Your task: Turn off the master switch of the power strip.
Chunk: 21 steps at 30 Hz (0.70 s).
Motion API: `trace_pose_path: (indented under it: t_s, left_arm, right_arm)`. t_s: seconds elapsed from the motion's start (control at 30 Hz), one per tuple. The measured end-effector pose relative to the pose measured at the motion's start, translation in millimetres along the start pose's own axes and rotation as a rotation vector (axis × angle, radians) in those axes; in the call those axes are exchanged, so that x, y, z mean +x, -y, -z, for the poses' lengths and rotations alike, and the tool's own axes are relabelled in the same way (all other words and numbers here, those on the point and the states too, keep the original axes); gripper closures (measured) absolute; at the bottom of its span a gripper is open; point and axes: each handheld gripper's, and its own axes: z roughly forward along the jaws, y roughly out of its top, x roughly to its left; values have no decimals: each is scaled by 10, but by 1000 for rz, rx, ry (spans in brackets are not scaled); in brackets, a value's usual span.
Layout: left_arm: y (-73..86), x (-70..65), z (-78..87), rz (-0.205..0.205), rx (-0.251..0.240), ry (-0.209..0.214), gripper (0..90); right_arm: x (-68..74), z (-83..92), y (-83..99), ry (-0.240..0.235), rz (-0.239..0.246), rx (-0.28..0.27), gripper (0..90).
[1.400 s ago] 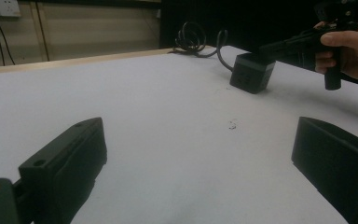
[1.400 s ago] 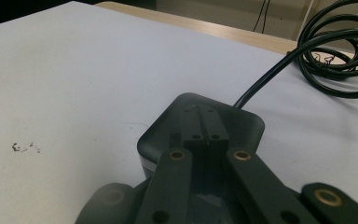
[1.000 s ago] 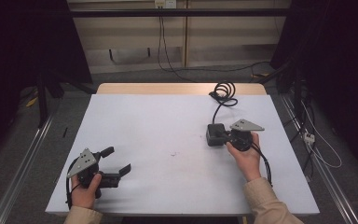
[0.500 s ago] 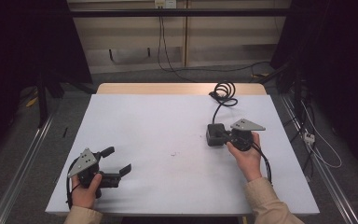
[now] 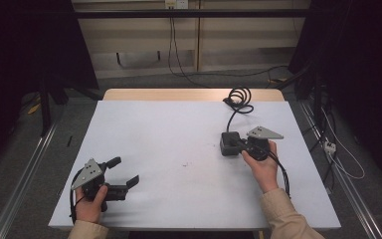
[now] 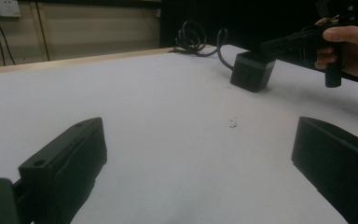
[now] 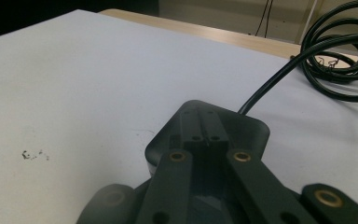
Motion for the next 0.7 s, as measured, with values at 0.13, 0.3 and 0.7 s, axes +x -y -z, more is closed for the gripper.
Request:
trace_pose_path:
  t_s: [0.13,0.3,0.7]
  left_arm:
    - [3,10,23,1,-4,-7,28]
    - [2,4,29,5,-6,-9,28]
    - [5,0,1,10,-5,-6,28]
  right_arm:
    - [-5,-3,-4,-15,-37,-19,845]
    - [-3,25,-22,-21,-57,-39,739]
    - [-24,55,-30,-18,-88,-46,427]
